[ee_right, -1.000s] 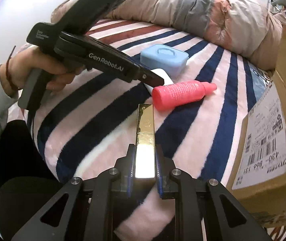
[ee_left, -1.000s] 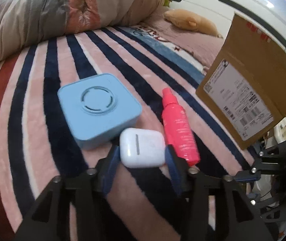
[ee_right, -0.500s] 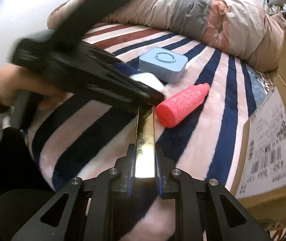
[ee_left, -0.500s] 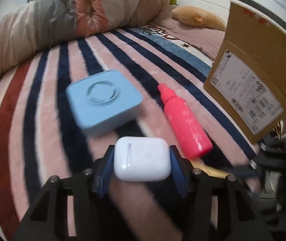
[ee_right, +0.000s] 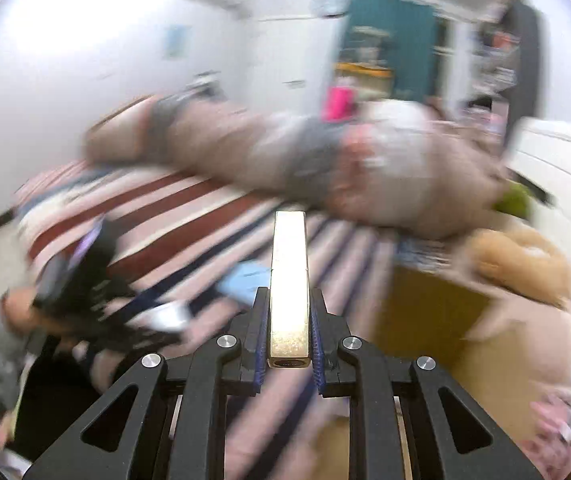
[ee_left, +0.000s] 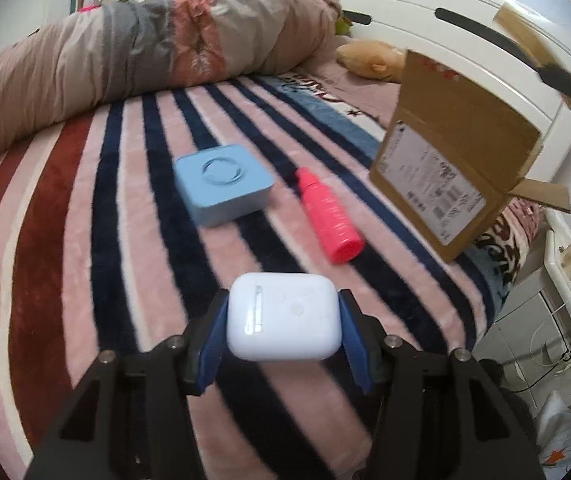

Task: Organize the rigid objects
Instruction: 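Carry the gold bar and earbud case into the cardboard box and release both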

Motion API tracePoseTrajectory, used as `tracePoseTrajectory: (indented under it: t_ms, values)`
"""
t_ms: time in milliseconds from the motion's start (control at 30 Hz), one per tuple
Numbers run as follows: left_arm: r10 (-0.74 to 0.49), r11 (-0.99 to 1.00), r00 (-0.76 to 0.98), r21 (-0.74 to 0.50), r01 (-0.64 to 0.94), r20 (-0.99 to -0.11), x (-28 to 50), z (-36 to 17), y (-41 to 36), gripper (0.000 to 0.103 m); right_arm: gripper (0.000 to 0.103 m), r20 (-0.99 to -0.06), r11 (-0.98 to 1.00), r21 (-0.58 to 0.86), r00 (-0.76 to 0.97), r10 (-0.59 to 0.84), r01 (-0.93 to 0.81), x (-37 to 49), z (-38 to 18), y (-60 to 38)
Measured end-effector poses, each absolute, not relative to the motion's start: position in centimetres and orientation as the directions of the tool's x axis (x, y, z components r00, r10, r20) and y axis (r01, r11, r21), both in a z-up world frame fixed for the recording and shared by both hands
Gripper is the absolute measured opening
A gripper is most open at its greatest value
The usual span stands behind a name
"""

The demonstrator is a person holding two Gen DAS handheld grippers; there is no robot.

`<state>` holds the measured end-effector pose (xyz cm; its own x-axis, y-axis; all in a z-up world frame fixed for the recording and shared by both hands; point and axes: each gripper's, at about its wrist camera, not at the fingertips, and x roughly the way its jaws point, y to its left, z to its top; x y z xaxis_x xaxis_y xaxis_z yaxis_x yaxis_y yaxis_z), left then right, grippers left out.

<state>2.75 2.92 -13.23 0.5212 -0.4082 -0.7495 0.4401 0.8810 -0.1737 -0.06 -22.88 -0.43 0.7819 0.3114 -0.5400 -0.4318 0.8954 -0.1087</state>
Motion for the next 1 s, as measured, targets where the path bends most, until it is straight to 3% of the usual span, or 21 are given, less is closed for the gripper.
tracePoseTrajectory:
  t_ms: [133, 300, 400, 567, 667, 933, 1000]
  values:
    - [-0.447, 0.853, 0.527, -0.167, 0.495, -0.723, 2.8, -10.5, 0.4, 0.049, 0.014, -0.631, 0.955, -0.108, 0.761, 0.148, -0.276, 3.6, -1.6, -29.2]
    - [-0.499, 0.809, 0.55, -0.133, 0.572, -0.67, 3.2, -4.7, -3.6, 0.049, 0.016, -0.754, 0.964, -0.138, 0.655, 0.045, -0.226, 7.6, -6.5, -31.7]
    - [-0.538, 0.764, 0.542, -0.102, 0.637, -0.646, 3.5, -1.1, -6.7, 0.049, 0.038, -0.743, 0.964, -0.106, 0.664, 0.085, -0.243, 6.8, -6.7, -32.2]
    - [-0.572, 0.685, 0.489, -0.055, 0.727, -0.659, 5.5, 2.1, -13.7, 0.049, 0.084, -0.68, 0.969, -0.081, 0.723, 0.119, -0.235, 5.1, -4.7, -33.7]
    - [-0.573, 0.647, 0.432, -0.061, 0.76, -0.696, 7.1, 1.9, -17.8, 0.049, 0.095, -0.652, 0.969, -0.082, 0.748, 0.124, -0.232, 3.9, -3.9, -34.5]
    - [-0.501, 0.626, 0.348, -0.055, 0.778, -0.792, 9.1, -2.3, -23.3, 0.05, 0.098, -0.641, 0.975, -0.099, 0.762, 0.088, -0.196, 2.9, -3.7, -36.7]
    - [-0.505, 0.626, 0.344, -0.062, 0.777, -0.792, 9.1, -2.4, -23.3, 0.063, 0.098, -0.641, 0.978, -0.094, 0.762, 0.086, -0.189, 2.9, -3.8, -37.1]
